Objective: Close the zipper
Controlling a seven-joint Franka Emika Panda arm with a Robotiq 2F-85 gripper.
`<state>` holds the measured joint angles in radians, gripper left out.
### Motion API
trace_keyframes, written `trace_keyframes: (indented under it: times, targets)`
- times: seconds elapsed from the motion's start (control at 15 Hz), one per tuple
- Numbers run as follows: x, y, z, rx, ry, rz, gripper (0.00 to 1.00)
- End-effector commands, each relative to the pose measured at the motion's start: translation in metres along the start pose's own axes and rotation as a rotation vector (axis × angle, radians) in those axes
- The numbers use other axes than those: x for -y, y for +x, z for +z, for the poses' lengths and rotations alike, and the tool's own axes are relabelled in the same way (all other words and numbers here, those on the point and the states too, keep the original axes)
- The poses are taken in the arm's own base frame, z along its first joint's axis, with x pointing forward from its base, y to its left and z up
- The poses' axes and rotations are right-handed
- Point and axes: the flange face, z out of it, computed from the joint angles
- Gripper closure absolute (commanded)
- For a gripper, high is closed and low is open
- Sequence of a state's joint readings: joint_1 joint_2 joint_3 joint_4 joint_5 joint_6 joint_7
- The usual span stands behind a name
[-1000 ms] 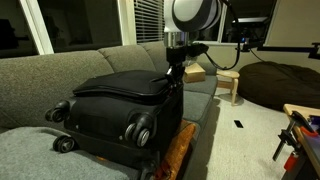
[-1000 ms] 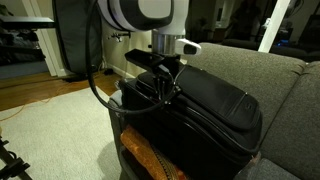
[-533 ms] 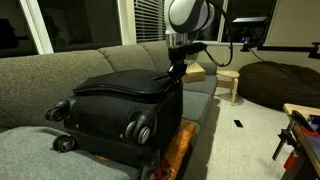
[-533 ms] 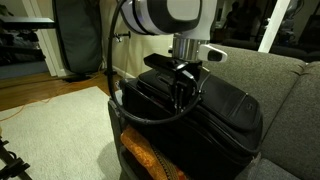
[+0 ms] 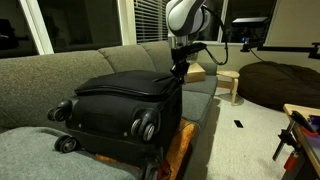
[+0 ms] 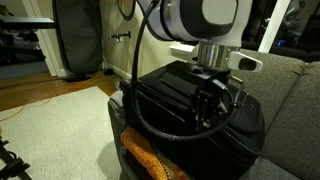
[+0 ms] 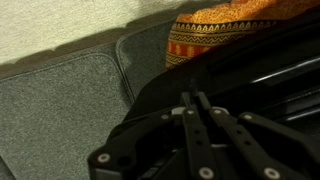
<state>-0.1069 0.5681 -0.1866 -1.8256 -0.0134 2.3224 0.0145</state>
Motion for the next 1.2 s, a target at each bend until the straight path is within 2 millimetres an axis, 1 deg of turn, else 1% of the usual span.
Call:
trace_keyframes:
  times: [0.0,0.13,0.33,0.47,0.53,0.6,0.67,0.73,1.0,1.13]
  targets:
    - [-0.041,0.024,0.007,-0.006,-0.053,0.067,0.95]
    - [-0.051,0.03,0.012,-0.001,-0.057,0.083,0.95]
    - [-0.061,0.036,0.018,0.0,-0.064,0.097,0.95]
    - [-0.064,0.037,0.019,0.002,-0.066,0.099,0.95]
    - [-0.06,0.03,0.016,0.013,-0.055,0.083,0.69]
    - [-0.056,0.025,0.014,0.021,-0.048,0.077,0.68]
    - [-0.049,0.012,0.007,0.037,-0.03,0.052,0.62]
    - [-0.046,0.006,0.003,0.048,-0.025,0.041,0.56]
    - [-0.031,-0.034,-0.017,0.096,-0.007,-0.035,0.31]
    - [-0.021,-0.058,-0.026,0.137,0.027,-0.065,0.17]
